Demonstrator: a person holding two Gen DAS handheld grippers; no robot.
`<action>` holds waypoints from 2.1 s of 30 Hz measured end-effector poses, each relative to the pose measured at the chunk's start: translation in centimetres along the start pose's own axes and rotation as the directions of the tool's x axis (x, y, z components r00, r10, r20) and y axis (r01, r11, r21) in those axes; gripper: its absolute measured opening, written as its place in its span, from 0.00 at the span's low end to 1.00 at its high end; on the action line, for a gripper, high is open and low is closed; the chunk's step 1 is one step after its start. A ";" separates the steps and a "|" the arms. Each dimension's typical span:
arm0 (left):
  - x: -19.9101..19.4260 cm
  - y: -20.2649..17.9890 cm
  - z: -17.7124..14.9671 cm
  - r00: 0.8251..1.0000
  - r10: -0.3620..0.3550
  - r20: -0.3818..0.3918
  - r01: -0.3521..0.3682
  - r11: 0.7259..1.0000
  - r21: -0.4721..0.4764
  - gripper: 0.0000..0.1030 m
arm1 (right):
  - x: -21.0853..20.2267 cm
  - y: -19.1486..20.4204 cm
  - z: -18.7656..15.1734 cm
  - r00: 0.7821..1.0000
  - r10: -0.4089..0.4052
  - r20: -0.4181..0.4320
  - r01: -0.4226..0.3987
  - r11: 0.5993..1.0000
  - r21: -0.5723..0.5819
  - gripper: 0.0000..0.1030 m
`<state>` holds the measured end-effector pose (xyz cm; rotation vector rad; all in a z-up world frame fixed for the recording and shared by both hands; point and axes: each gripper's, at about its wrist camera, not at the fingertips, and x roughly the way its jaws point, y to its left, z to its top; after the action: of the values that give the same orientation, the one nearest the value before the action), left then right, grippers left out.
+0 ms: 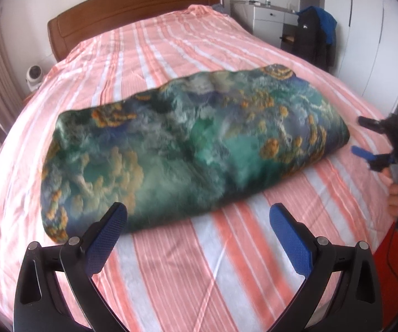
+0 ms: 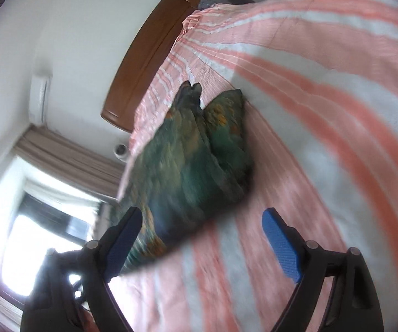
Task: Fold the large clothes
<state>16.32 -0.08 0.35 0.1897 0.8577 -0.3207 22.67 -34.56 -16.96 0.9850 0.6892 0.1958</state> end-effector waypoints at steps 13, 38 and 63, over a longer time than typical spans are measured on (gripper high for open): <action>0.9 -3.9 15.1 0.928 -0.357 -0.106 0.365 0.927 0.079 1.00 | 3.2 15.9 -5.1 0.956 -0.159 0.248 0.276 0.773 -0.571 0.31; 4.0 3.3 14.5 0.956 -0.245 -0.158 0.249 0.968 0.006 0.23 | 5.4 26.3 -15.3 0.999 -0.021 0.046 0.051 0.382 -0.923 0.63; 8.8 27.7 -2.3 0.956 -0.293 -0.027 0.233 0.809 -0.540 0.64 | 28.9 30.9 -18.0 0.923 -0.321 -0.214 -0.053 0.444 -0.895 0.54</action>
<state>29.82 24.77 -6.87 -0.4434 1.0538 -0.3203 38.52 8.24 -11.08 -0.1794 0.8472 0.5472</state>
